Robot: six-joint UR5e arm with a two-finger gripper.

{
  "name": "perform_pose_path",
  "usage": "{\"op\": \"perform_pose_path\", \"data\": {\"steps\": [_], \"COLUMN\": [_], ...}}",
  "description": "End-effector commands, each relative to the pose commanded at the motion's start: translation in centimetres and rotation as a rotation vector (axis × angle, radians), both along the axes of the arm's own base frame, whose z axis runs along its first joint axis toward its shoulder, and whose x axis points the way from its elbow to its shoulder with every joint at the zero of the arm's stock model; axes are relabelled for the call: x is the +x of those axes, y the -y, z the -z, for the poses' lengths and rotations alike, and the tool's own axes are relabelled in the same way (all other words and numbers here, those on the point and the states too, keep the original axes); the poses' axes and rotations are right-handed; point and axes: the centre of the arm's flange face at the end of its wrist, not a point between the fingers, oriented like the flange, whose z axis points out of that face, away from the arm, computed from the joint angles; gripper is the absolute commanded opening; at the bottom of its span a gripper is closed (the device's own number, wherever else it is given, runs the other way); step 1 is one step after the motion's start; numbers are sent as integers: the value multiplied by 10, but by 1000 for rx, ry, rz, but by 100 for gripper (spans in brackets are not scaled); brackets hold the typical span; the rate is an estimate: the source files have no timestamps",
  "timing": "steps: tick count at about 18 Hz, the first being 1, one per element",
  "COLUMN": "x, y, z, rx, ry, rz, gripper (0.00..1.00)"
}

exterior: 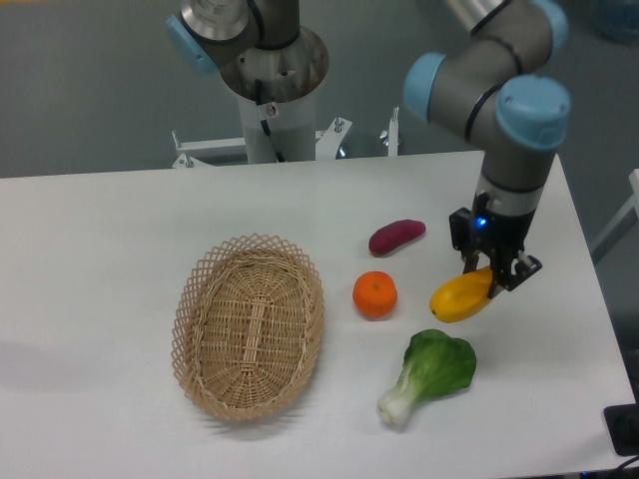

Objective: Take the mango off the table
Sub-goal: 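Lift the gripped mango up off the table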

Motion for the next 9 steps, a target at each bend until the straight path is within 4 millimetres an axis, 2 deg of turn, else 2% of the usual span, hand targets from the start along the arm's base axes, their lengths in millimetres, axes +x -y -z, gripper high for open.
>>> {"op": "perform_pose_path", "data": {"steps": [2,5,9], "x": [3,18,26], "y": [-8,-26,-29], "z": [-15,-32,-42], "rx": [15,45,56], "ry": [8,14,19], "rz": [-33,-75,-108], "gripper": [36,36,36]}}
